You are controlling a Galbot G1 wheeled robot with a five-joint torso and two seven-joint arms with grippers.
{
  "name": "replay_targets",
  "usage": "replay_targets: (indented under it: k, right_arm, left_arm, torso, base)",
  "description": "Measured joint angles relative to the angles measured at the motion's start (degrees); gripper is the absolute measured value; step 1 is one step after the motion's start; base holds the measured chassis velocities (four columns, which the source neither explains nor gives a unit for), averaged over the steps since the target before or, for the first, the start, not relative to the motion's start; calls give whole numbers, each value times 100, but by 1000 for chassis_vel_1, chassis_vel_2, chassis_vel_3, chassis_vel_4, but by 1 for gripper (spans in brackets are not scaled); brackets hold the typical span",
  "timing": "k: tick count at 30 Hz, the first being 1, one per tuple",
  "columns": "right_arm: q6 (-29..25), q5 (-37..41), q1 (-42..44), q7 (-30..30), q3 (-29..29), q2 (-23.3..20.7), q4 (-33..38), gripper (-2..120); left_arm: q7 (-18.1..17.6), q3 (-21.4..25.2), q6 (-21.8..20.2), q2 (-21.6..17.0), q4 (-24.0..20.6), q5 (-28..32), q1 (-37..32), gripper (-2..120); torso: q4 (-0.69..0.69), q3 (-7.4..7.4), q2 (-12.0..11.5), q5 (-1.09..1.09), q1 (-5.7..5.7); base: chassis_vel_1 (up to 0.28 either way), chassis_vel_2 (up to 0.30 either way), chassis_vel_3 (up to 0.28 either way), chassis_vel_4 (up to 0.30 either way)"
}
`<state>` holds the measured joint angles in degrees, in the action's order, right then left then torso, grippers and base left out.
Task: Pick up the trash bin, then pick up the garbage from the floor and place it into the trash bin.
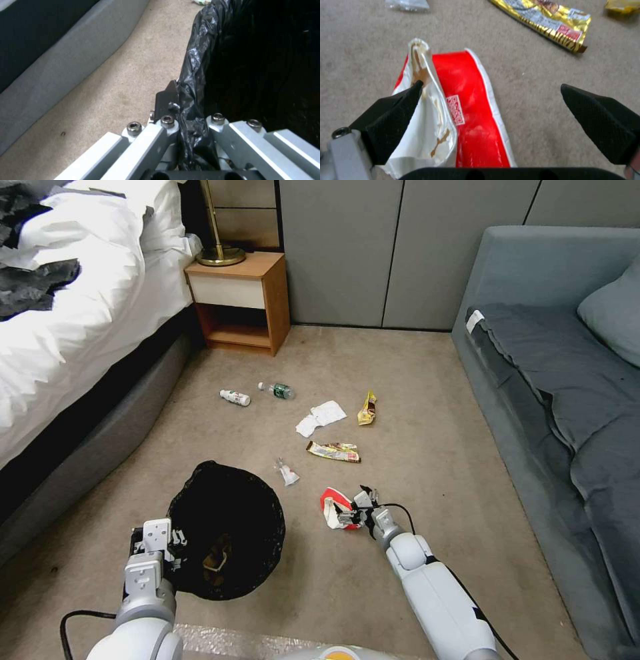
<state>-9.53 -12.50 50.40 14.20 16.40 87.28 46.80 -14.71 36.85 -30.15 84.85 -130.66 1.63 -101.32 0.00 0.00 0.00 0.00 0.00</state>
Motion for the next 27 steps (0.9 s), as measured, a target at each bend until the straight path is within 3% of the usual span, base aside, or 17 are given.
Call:
replay_targets:
  k: [13,17,27]
  right_arm:
    - [-69,-144,-17,-11,16,146,-182,100]
    - [-111,-180,-16,-15,5,177,-228,92]
    - [-136,-202,62,-106,-56,224,-256,52]
  left_arm:
    - [3,-21,5,4,10,-12,5,1]
    - [4,-34,8,8,10,-13,10,1]
    - [4,-34,12,8,10,-7,38,1]
  torso:
    - [0,0,0,0,0]
    - [0,0,0,0,0]
    - [0,0,0,0,0]
  base:
    - [0,0,0,0]
    - [0,0,0,0]
    - [0,0,0,0]
